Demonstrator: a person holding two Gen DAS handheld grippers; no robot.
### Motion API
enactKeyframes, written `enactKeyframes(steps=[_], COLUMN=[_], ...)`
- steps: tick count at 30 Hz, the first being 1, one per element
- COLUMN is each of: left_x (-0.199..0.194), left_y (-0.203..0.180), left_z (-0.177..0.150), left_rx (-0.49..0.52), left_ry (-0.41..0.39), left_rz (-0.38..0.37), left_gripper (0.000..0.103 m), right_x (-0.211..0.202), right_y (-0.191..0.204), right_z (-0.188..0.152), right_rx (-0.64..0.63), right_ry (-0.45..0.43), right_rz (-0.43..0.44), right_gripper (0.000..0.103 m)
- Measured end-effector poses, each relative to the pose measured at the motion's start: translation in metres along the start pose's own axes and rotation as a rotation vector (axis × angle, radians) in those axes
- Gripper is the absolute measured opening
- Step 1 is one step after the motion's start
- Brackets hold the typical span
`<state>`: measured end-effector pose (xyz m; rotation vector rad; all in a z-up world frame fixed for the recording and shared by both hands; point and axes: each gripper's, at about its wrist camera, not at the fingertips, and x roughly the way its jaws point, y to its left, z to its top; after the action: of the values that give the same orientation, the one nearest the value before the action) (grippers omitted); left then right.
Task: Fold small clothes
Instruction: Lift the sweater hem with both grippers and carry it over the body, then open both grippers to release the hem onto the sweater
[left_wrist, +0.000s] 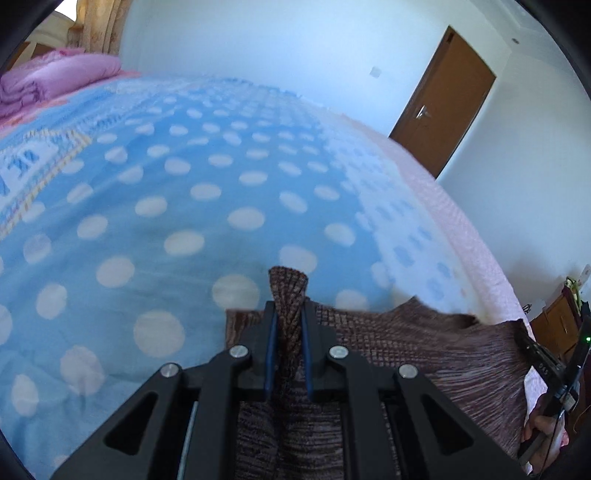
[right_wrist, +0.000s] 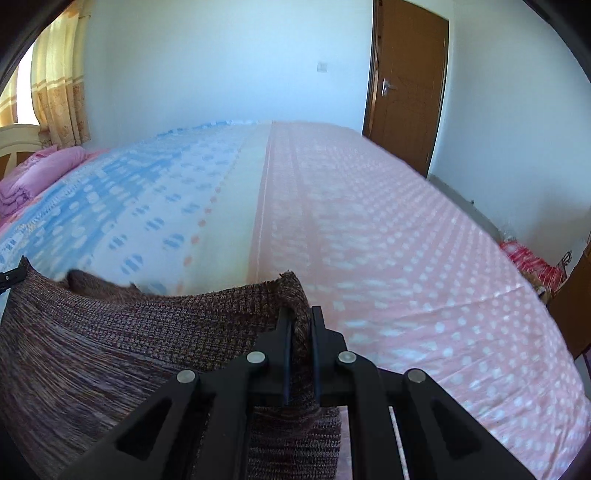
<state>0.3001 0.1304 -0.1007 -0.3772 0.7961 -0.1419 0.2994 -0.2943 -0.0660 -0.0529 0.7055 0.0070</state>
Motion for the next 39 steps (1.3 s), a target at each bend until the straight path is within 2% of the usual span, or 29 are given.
enactKeyframes(steps=[3,5,7,8,10,13,15,18,20,22,24,26,28,30,31,33,35,37,39], left_x=[-0.002,-0.001,0.000,-0.001,0.000,-0.006,-0.021,-0.049,-0.063,-0.071,-0.073,-0.068,-0.061,-0.054,-0.054,-0.058,-0.057,-0.057,-0.056], left_y=[0.008,0.009,0.007,0.006,0.008,0.017,0.017,0.000,-0.017,-0.036,-0.050,-0.055,-0.053,-0.042,-0.036,-0.024,-0.018,-0.021,-0.024], left_z=[0.001,-0.001,-0.001,-0.001,0.000,0.001,0.001,-0.009,-0.022,-0.040,-0.057,-0.070,-0.078,-0.081,-0.081,-0.080,-0.081,-0.082,-0.084], left_rx=[-0.045,-0.049,-0.042,-0.041,-0.057,-0.096,-0.076,0.020,0.094,0.169,0.201,0.206,0.205,0.180,0.148,0.079,0.052,0.064,0.075], left_ry=[-0.001,0.010,0.011,0.011,0.011,0.016,-0.003,-0.031,-0.039,-0.037,-0.019,0.019,0.036,0.027,0.022,0.007,0.000,-0.004,-0.004], left_rz=[-0.005,0.003,0.014,0.016,0.009,-0.019,0.020,0.033,0.029,0.034,0.029,0.012,0.041,0.082,0.072,0.034,0.014,0.021,0.019], left_gripper=[0.017,0.019,0.020,0.020,0.026,0.037,0.042,0.043,0.048,0.058,0.061,0.061,0.061,0.061,0.061,0.061,0.061,0.061,0.066], right_x=[0.004,0.014,0.023,0.025,0.014,-0.023,-0.044,-0.069,-0.079,-0.081,-0.074,-0.066,-0.055,-0.062,-0.065,-0.069,-0.071,-0.076,-0.077], right_y=[-0.001,0.000,-0.003,-0.008,-0.026,-0.059,-0.066,-0.041,-0.018,0.001,0.014,0.015,0.016,0.014,0.009,-0.006,-0.018,-0.021,-0.017], right_z=[0.001,0.002,0.001,0.001,0.003,0.003,-0.001,-0.012,-0.024,-0.033,-0.043,-0.054,-0.067,-0.077,-0.079,-0.084,-0.081,-0.066,-0.044], right_rx=[-0.003,-0.004,0.016,0.039,0.131,0.307,0.337,0.200,0.106,0.053,0.052,0.079,0.057,0.022,0.030,0.086,0.107,0.109,0.096], right_ry=[0.004,0.045,0.088,0.096,0.054,-0.067,-0.076,-0.041,-0.021,0.001,0.030,0.063,0.123,0.101,0.112,0.134,0.145,0.091,0.030], right_rz=[0.023,0.023,0.018,0.020,0.068,0.068,0.070,0.072,0.077,0.096,0.068,0.071,0.071,0.052,0.032,0.048,0.045,0.041,0.079], right_gripper=[0.008,0.010,0.020,0.029,0.031,0.031,0.031,0.031,0.031,0.031,0.031,0.031,0.031,0.031,0.031,0.042,0.049,0.049,0.049])
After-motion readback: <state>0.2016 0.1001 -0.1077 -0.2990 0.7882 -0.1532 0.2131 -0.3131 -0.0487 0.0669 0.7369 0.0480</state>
